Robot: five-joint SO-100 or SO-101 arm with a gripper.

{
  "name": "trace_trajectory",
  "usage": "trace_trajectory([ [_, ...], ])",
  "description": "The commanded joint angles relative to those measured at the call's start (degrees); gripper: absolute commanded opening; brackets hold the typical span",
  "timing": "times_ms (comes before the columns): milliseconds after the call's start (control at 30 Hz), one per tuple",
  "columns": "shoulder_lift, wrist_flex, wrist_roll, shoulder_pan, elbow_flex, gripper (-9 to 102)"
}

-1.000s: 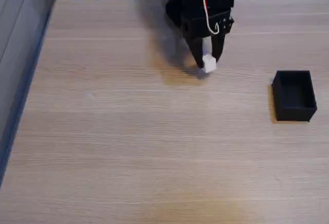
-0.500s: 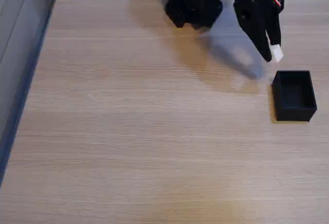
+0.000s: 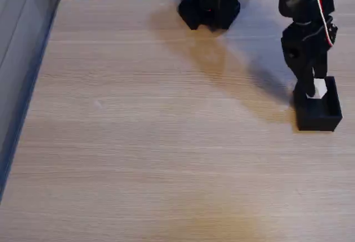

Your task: Pick a white block and place it in the black box.

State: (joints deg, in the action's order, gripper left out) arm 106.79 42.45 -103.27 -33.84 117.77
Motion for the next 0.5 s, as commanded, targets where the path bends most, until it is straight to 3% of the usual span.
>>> trace_trajectory([
  [0, -6.2, 3.1, 1.0, 0.9, -9.6, 0],
  [300, -13.4, 7.9, 2.2, 2.0, -16.9, 0],
  [467, -13.2, 11.9, 4.1, 1.7, -16.6, 9],
])
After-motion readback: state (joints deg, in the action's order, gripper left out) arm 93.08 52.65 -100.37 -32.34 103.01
